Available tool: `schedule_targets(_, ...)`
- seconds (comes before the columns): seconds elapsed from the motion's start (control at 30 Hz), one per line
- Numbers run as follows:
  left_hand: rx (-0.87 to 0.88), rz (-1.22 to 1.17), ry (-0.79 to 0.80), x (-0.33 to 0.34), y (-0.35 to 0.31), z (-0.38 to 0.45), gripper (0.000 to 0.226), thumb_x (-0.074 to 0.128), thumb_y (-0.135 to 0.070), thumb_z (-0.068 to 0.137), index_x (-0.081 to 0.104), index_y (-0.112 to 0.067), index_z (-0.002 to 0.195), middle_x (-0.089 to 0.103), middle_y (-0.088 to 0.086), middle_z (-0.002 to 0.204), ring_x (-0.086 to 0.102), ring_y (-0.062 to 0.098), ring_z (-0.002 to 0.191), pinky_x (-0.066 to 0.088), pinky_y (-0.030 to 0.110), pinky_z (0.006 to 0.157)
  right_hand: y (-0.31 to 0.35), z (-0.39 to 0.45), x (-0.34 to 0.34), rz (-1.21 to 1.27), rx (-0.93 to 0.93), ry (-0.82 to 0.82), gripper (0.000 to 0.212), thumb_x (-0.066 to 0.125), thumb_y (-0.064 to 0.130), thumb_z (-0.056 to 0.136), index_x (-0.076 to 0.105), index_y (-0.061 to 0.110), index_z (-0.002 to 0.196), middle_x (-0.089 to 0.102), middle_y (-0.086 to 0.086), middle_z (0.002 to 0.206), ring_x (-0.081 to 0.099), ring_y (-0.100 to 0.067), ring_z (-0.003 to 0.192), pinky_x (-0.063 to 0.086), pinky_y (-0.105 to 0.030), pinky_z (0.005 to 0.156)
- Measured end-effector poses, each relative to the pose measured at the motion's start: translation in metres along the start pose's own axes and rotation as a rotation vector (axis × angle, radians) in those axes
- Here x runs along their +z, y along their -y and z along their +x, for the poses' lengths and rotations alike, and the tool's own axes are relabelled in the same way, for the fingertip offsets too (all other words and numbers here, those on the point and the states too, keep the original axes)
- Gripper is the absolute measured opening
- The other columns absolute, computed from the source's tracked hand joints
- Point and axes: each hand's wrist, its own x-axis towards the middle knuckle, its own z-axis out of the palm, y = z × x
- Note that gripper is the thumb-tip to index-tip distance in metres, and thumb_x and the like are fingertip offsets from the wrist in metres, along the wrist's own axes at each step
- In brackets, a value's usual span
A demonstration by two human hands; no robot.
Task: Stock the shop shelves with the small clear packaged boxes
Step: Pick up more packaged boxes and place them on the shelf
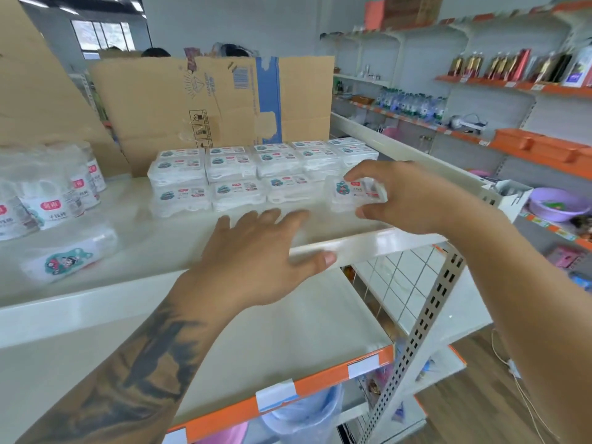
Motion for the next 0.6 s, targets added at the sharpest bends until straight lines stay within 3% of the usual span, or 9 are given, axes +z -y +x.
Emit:
schedule_targets(0.17, -0.016, 0.075, 0.036, 0.007, 0.0, -0.001, 0.085, 0.015, -0.093, 0.081, 0.01, -0.053, 0.156, 0.012, -0.006, 0.171, 0.012, 0.025, 0.157, 0.022, 0.054, 0.121, -0.011, 0.039, 0.017, -0.011, 0.038, 0.042, 0.04, 0.072, 0.032, 0.093, 0.062, 0.039, 0.132, 0.06, 0.003, 0.134, 0.051, -0.016, 0.106, 0.038, -0.029, 0.086)
schedule_targets(0.33, 0.001, 0.091, 0.03, 0.008, 0.002, 0.002, 0.085, 0.014, -0.093, 0.081, 0.009, -0.052, 0.155, 0.012, -0.005, 0.171, 0.013, 0.025, 0.156, 0.024, 0.056, 0.119, -0.013, 0.058, 0.03, -0.013, 0.009, -0.025, 0.042, 0.065, 0.021, 0.095, 0.064, 0.04, 0.132, 0.059, 0.003, 0.141, 0.054, -0.022, 0.125, 0.044, -0.032, 0.1)
schedule_targets(0.6, 0.006, 0.086, -0.024, 0.01, 0.0, 0.002, 0.08, 0.019, -0.091, 0.084, 0.019, -0.05, 0.153, 0.022, -0.003, 0.167, 0.022, 0.026, 0.152, 0.028, 0.053, 0.115, -0.006, 0.067, 0.041, 0.019, 0.052, -0.096, 0.044, 0.061, 0.015, 0.094, 0.065, 0.035, 0.133, 0.06, -0.003, 0.14, 0.055, -0.027, 0.128, 0.045, -0.035, 0.106)
